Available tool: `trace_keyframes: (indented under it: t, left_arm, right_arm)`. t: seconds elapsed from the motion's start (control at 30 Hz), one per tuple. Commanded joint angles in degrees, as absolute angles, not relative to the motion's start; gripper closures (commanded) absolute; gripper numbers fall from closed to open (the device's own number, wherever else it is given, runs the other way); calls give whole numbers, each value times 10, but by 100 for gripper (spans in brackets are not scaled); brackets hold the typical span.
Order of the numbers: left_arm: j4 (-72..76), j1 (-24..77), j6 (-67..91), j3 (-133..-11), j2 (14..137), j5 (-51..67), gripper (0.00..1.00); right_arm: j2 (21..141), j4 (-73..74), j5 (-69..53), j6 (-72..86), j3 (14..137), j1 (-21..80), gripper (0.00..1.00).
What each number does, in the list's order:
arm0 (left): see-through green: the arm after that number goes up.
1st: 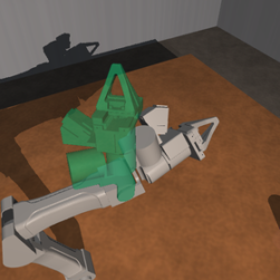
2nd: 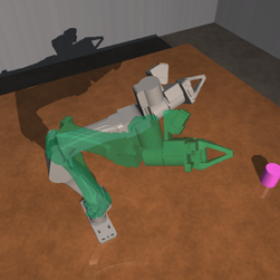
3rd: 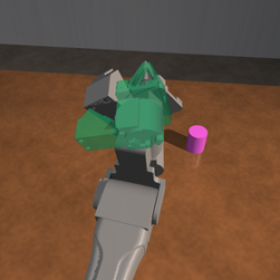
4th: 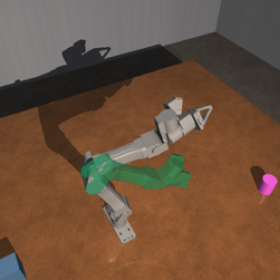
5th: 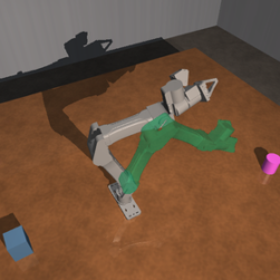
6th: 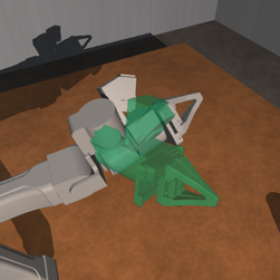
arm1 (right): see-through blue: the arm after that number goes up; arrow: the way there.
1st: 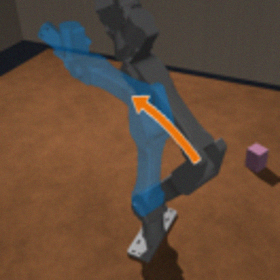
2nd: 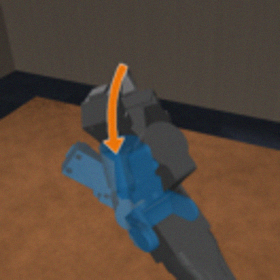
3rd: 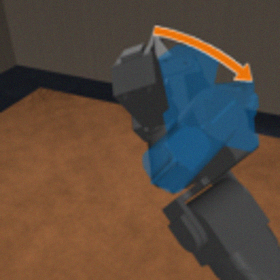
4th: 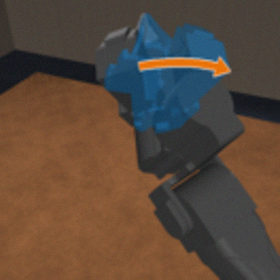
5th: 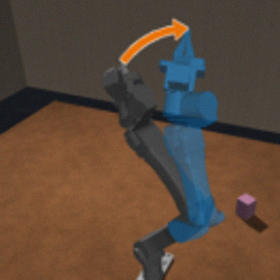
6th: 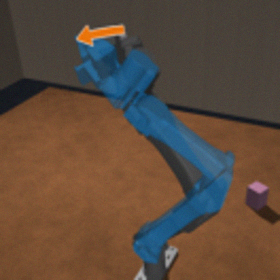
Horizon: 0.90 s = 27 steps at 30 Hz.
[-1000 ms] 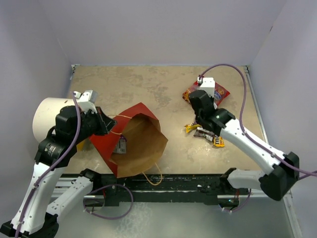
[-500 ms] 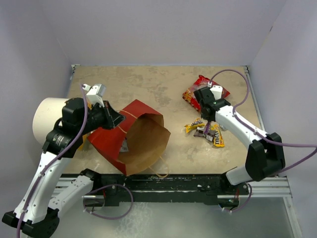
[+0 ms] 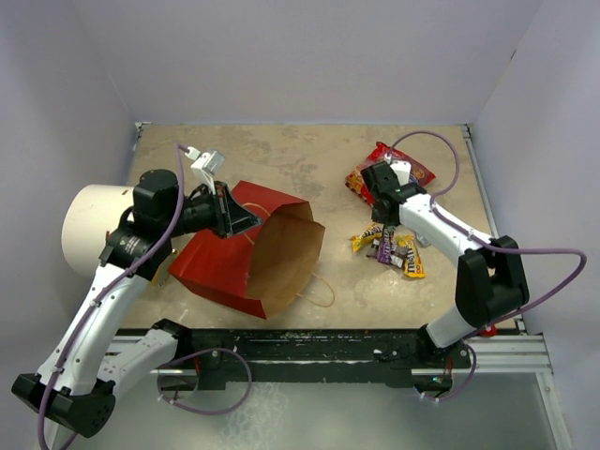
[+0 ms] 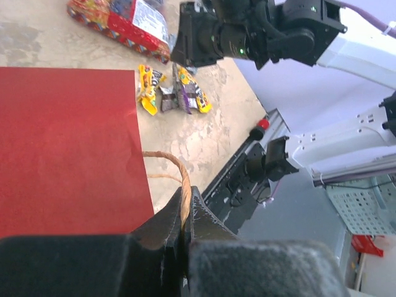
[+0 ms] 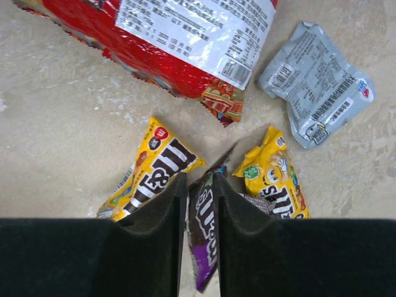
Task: Take the snacks out of the paper bag
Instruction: Place the snack at the center of the board, then take out the snack from the paper bag.
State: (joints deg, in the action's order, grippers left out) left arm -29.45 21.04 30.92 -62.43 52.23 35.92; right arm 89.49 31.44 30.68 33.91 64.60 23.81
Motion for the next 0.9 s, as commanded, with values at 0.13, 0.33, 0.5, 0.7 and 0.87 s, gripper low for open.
trace_keyframes:
  t: [0.13, 0.33, 0.5, 0.7, 0.87]
  left_arm:
    - [-300, 212, 323, -594, 492, 412, 100]
    - [-334, 212, 330, -567, 461, 414, 100]
    - [-383, 212, 313, -568, 438, 393, 100]
    - [-470, 213, 282, -604, 428, 279, 100]
    - [-500, 212, 291, -616, 393, 188, 100]
  right_arm:
    - [833, 278, 273, 316, 647, 237, 59]
    - [776, 256, 262, 274, 634, 237, 47]
    - [751, 244, 238, 219, 641, 237, 42]
    - [729, 196, 82, 121, 647, 238, 40]
    - [671, 108, -58, 71, 599, 260, 39]
